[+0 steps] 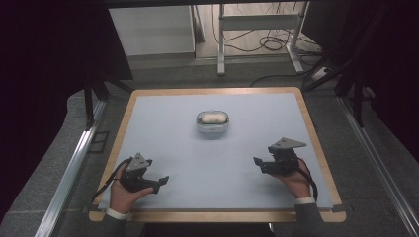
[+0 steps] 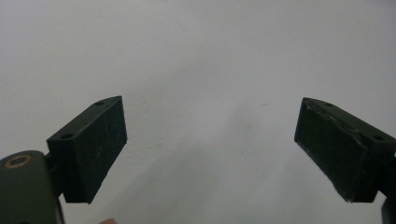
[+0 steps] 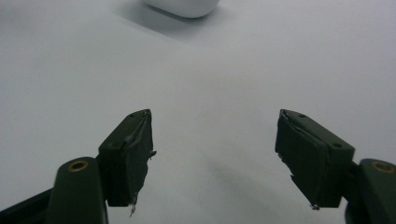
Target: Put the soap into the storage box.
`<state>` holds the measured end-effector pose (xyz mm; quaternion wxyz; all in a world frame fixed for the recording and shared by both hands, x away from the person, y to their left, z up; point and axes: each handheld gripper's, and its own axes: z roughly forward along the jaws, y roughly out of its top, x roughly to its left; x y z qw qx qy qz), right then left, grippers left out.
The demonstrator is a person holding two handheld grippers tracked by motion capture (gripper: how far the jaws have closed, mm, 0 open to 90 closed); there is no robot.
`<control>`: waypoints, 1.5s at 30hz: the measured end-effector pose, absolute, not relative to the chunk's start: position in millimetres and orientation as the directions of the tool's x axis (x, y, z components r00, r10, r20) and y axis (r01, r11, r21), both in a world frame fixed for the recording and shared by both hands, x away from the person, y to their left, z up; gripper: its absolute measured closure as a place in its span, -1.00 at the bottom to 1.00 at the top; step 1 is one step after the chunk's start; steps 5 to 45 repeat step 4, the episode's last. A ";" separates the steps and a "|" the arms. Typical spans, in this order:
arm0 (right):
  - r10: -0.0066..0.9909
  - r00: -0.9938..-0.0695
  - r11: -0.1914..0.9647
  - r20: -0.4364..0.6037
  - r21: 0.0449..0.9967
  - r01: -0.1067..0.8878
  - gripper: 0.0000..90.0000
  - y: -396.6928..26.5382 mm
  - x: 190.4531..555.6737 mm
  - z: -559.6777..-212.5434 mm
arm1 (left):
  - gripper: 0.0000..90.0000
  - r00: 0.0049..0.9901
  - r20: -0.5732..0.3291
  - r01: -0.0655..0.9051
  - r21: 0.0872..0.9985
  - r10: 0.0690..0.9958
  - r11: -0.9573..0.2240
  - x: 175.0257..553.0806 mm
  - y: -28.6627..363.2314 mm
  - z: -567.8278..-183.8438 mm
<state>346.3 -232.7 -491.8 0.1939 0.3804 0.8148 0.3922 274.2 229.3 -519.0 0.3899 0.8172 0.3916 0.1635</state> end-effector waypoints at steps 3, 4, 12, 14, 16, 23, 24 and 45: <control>0.797 -0.602 0.404 -0.053 0.789 0.464 -0.51 -236.3 345.9 -492.4 | -0.78 0.639 -0.041 0.512 0.768 0.768 -0.385 274.7 229.8 -518.7; 0.797 -0.602 0.404 -0.053 0.789 0.464 -0.51 -236.3 345.9 -492.4 | -0.78 0.639 -0.040 0.511 0.769 0.769 -0.385 274.7 229.9 -518.6; 0.797 -0.602 0.404 -0.053 0.789 0.464 -0.51 -236.3 345.9 -492.4 | -0.78 0.639 -0.040 0.511 0.769 0.769 -0.385 274.7 229.9 -518.6; 0.797 -0.602 0.404 -0.053 0.789 0.464 -0.51 -236.3 345.9 -492.4 | -0.78 0.639 -0.040 0.511 0.769 0.769 -0.385 274.7 229.9 -518.6; 0.797 -0.602 0.404 -0.053 0.789 0.464 -0.51 -236.3 345.9 -492.4 | -0.78 0.639 -0.040 0.511 0.769 0.769 -0.385 274.7 229.9 -518.6; 0.797 -0.602 0.404 -0.053 0.789 0.464 -0.51 -236.3 345.9 -492.4 | -0.78 0.639 -0.040 0.511 0.769 0.769 -0.385 274.7 229.9 -518.6; 0.797 -0.602 0.404 -0.053 0.789 0.464 -0.51 -236.3 345.9 -492.4 | -0.78 0.639 -0.040 0.511 0.769 0.769 -0.385 274.7 229.9 -518.6; 0.797 -0.602 0.404 -0.053 0.789 0.464 -0.51 -236.3 345.9 -492.4 | -0.78 0.639 -0.040 0.511 0.769 0.769 -0.385 274.7 229.9 -518.6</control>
